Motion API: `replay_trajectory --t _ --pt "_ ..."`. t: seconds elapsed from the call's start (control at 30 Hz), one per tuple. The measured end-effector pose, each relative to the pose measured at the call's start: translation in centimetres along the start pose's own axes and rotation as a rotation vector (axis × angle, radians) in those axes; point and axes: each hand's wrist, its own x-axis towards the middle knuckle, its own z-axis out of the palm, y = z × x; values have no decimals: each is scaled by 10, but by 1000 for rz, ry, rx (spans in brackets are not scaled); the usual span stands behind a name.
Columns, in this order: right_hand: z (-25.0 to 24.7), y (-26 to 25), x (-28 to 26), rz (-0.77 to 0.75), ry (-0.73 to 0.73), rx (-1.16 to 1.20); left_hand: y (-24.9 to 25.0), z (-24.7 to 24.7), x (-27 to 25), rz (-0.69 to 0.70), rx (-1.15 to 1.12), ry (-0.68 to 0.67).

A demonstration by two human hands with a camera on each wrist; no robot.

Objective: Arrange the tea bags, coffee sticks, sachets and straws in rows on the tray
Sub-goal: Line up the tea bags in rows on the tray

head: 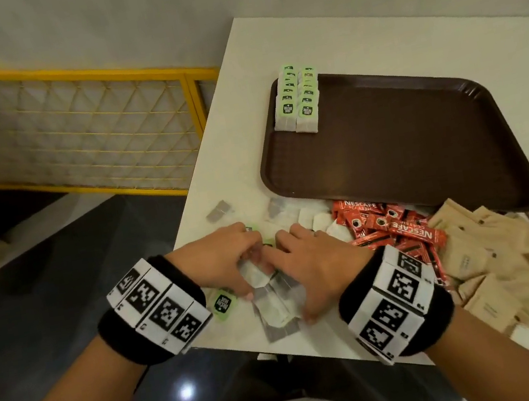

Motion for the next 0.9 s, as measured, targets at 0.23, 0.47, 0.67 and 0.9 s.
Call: replay_trajectory --t 0.23,0.47,0.67,0.9 --pt "-2 4 -4 -19 65 95 -9 3 -5 54 -116 85" --pt "-8 21 -9 6 150 412 -17 -5 -9 41 -338 198" --pt "-10 39 -8 24 336 520 -23 -17 -8 35 -526 278" --pt "-30 65 -5 86 576 757 -19 -46 2 92 -955 304"
